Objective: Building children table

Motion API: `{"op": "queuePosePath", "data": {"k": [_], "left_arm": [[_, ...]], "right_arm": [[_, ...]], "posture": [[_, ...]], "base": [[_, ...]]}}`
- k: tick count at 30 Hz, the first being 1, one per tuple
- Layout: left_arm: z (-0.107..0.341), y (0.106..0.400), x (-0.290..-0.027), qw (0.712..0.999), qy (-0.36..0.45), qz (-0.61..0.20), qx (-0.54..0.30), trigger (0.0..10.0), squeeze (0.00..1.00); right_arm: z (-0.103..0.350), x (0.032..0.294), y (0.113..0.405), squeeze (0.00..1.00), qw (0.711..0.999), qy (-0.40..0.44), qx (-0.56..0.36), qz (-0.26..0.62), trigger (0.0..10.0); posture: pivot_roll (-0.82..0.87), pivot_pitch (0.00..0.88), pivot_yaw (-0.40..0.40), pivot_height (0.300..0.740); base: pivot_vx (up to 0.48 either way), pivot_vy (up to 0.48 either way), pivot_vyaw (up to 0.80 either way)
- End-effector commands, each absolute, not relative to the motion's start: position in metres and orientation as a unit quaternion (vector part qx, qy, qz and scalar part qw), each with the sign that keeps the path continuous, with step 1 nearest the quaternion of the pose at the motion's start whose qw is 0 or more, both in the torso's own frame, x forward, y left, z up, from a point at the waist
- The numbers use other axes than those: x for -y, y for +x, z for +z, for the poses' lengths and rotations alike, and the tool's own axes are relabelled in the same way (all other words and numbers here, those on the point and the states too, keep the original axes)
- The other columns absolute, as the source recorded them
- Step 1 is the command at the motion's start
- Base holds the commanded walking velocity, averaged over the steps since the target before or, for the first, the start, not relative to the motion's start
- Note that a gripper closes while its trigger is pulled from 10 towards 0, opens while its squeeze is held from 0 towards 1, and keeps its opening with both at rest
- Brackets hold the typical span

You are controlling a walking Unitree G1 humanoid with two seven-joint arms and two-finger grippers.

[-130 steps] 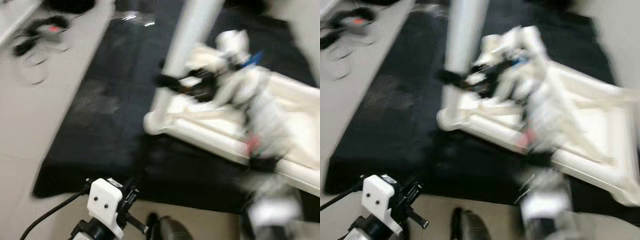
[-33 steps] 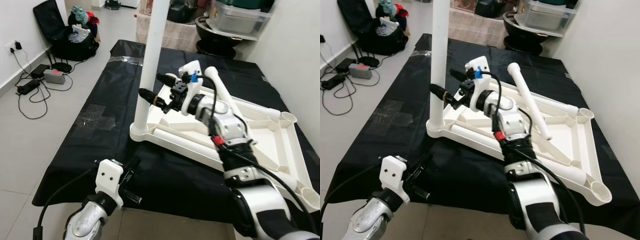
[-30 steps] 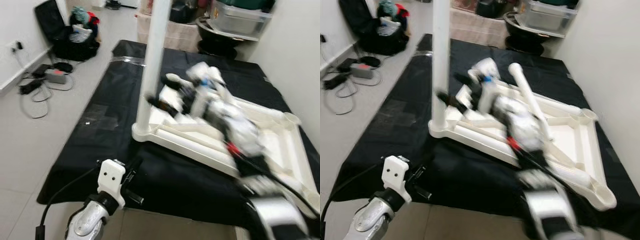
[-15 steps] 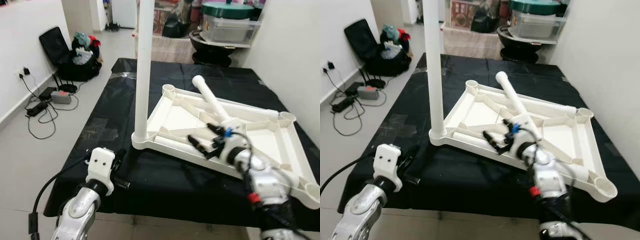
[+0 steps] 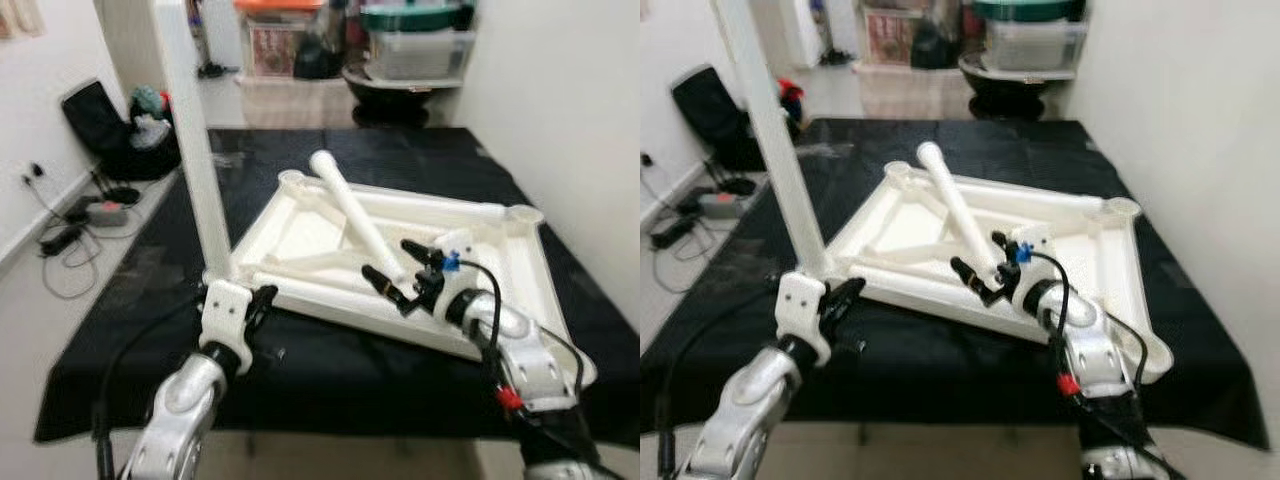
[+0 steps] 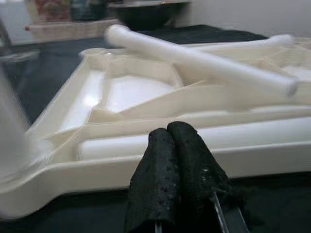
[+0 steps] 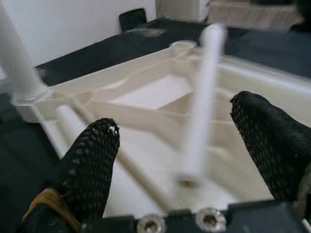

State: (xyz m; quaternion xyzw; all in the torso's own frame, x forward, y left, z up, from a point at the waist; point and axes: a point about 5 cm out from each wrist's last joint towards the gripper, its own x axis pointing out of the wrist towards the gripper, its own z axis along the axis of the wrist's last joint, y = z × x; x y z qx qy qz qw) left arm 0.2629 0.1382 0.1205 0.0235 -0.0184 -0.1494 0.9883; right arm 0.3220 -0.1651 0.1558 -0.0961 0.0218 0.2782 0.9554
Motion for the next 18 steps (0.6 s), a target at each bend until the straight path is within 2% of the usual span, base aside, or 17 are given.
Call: {"op": "queuePosePath", "data": {"k": [1,5,9,12,18], "left_arm": [[0.12,0.264,-0.135,0.986,0.025,-0.166,0.015,10.0,0.0],[0.121,0.265,-0.133,0.984,0.023,-0.178,0.018,10.0,0.0],[0.118,0.264,-0.131,0.983,0.033,-0.183,-0.002,10.0,0.0],[0.11,0.259,-0.131,0.98,0.039,-0.193,-0.028,10.0,0.0],[0.11,0.258,-0.134,0.983,0.035,-0.18,-0.024,10.0,0.0]], "right_arm": [[0.165,0.168,0.323,0.0,0.958,-0.106,-0.006,0.265,10.0],[0.171,0.169,0.321,0.0,0.961,-0.107,-0.002,0.255,10.0],[0.17,0.171,0.318,0.0,0.957,-0.114,-0.01,0.267,10.0],[0.171,0.172,0.314,0.0,0.953,-0.107,-0.014,0.283,10.0],[0.172,0.172,0.311,0.0,0.947,-0.11,-0.017,0.3,10.0]], "posture": [[-0.1,0.0,-0.026,0.74],[-0.1,0.0,-0.021,0.74],[-0.11,0.0,-0.016,0.74],[-0.11,0.0,-0.015,0.74],[-0.11,0.0,-0.016,0.74]], "base": [[0.0,-0.465,0.0],[0.0,-0.381,0.0],[0.0,0.0,-0.3],[0.0,0.476,-0.8],[0.0,0.476,-0.8]]}}
